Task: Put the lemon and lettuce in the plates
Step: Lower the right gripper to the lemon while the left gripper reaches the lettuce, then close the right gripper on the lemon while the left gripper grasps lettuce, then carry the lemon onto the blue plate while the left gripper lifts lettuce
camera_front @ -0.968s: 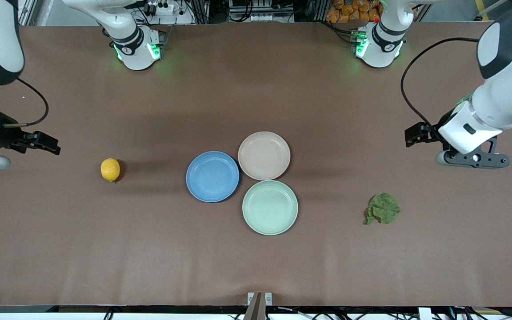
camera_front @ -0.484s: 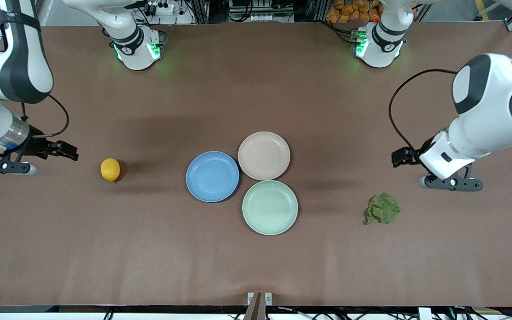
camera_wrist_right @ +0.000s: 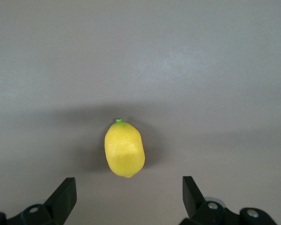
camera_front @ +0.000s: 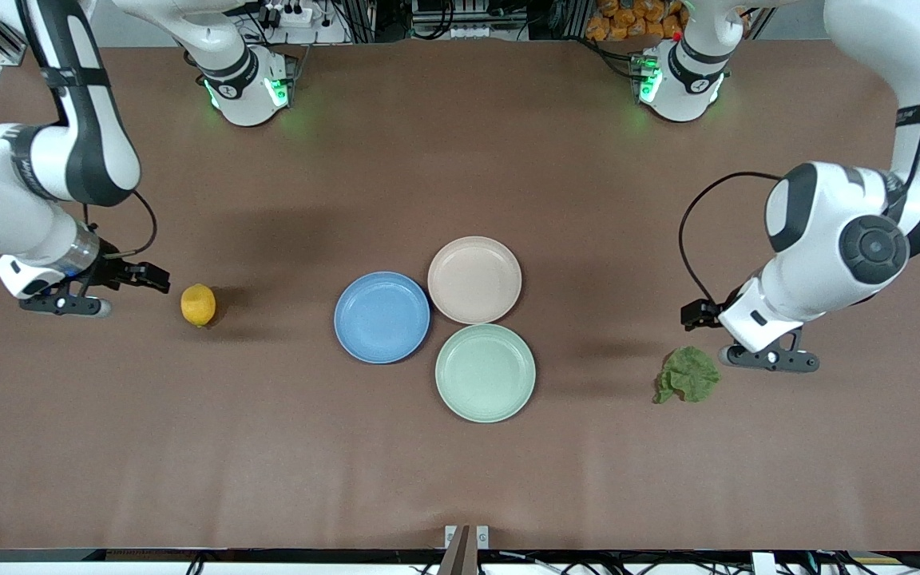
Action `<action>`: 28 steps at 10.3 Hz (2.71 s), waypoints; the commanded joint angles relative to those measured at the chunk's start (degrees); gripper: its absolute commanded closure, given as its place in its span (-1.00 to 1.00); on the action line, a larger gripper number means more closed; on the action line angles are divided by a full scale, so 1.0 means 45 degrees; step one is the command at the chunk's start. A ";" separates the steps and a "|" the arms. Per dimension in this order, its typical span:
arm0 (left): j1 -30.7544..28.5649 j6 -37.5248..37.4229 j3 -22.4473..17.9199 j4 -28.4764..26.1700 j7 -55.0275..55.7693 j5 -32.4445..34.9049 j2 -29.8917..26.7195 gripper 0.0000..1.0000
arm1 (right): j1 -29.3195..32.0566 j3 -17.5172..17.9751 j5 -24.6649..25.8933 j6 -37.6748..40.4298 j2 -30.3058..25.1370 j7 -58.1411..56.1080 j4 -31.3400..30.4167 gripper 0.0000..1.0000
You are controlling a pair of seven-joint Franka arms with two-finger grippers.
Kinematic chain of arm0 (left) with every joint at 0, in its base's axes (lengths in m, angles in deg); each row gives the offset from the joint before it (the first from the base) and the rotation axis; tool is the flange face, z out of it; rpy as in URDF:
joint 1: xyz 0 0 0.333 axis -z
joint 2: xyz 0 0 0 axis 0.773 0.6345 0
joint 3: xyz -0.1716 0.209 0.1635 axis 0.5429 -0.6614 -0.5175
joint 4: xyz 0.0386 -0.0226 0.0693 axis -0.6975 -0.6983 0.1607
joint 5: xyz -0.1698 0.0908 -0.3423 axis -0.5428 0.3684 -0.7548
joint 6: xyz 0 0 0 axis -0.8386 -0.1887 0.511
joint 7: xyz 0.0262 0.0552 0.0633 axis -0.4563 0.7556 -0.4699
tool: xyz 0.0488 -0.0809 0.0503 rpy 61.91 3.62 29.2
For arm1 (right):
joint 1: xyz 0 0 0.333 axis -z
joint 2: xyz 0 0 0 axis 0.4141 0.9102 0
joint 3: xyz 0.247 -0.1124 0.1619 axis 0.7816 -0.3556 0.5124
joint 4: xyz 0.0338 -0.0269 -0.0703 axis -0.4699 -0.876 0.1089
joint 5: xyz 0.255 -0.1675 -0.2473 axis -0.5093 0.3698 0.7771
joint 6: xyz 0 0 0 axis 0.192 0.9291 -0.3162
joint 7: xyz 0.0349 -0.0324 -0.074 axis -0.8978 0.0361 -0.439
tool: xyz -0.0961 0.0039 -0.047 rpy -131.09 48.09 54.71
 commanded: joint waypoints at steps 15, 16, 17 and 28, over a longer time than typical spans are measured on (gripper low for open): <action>0.0018 0.2310 -0.0273 0.1842 0.0862 0.1384 0.4262 -1.00 | 0.0095 0.1052 -0.0072 -0.6751 0.3332 0.1361 -0.2082 -0.73; 0.0018 0.2310 -0.0273 0.1842 0.0882 0.1384 0.4321 -1.00 | 0.0095 0.1131 -0.0072 -0.6694 0.3333 0.1403 -0.2043 -0.28; 0.0037 0.2310 -0.0273 0.1842 0.0863 0.1384 0.4341 -1.00 | 0.0075 0.1209 -0.0072 -0.6655 0.3333 0.1403 -0.2024 0.17; -0.0021 0.2739 -0.0273 0.1999 0.0902 0.1365 0.5123 -1.00 | -0.0198 0.3255 0.0085 -0.2162 0.2688 0.1384 0.1586 1.00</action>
